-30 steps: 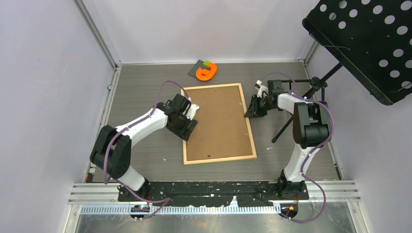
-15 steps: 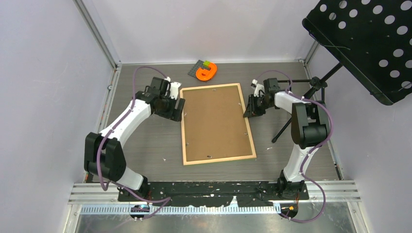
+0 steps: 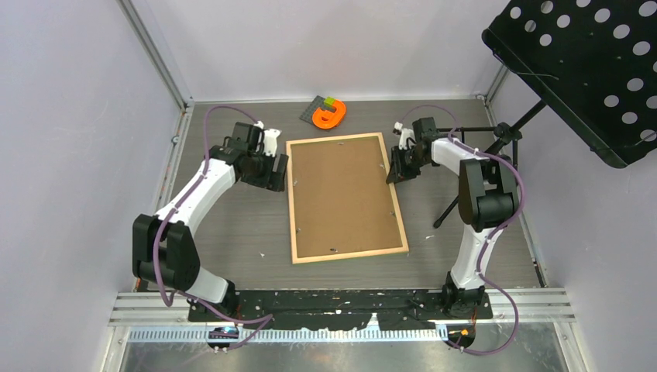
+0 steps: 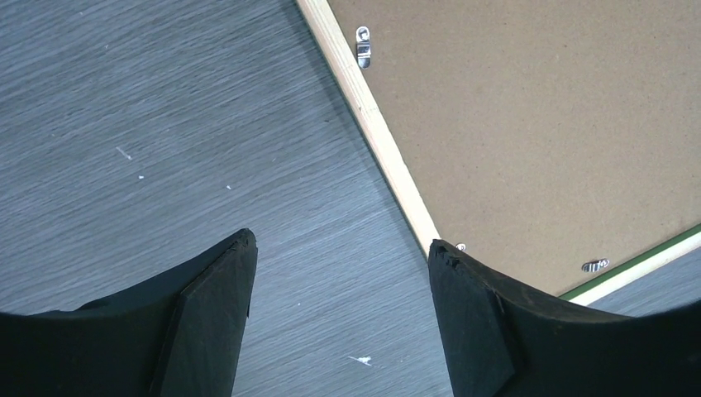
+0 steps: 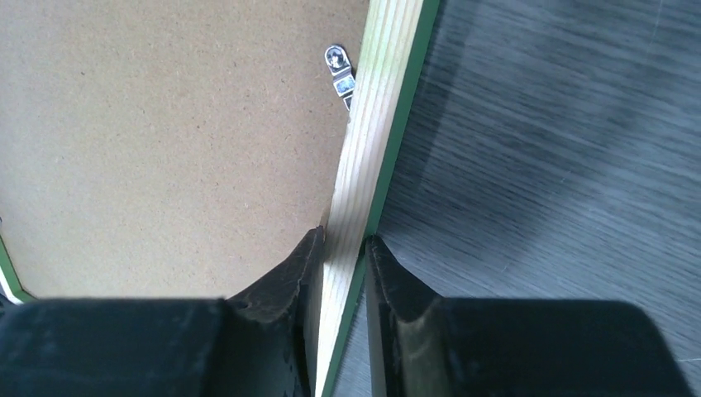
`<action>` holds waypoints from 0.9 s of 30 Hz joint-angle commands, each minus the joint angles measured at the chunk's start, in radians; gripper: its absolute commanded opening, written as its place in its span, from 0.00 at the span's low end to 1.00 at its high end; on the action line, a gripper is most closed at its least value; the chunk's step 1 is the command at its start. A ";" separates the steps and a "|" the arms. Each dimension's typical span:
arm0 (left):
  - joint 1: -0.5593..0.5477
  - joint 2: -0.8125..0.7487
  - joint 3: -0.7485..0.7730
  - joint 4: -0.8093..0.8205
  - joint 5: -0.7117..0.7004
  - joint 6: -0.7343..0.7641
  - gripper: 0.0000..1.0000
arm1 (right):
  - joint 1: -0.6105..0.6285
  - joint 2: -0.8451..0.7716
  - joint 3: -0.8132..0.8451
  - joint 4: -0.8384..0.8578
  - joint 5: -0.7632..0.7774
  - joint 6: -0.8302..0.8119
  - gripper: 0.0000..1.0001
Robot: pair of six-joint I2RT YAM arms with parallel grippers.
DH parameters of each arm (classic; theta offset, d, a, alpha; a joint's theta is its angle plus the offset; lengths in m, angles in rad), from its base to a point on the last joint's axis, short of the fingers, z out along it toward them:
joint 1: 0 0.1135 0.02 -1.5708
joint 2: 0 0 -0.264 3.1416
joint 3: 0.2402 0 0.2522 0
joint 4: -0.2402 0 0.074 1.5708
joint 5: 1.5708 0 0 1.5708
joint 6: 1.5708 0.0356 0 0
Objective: Put the photo into the frame
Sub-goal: Adjust the photo frame at the center of the board.
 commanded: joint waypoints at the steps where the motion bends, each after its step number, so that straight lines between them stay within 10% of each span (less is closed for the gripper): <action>1: 0.008 0.000 -0.002 0.023 0.042 -0.001 0.75 | 0.016 0.024 0.080 -0.036 0.039 -0.049 0.20; 6: 0.008 0.039 0.055 -0.061 0.048 0.090 0.76 | 0.029 0.075 0.168 -0.133 0.056 -0.168 0.06; 27: -0.090 0.058 0.073 -0.055 0.157 0.733 0.85 | 0.160 0.257 0.541 -0.472 0.017 -0.711 0.06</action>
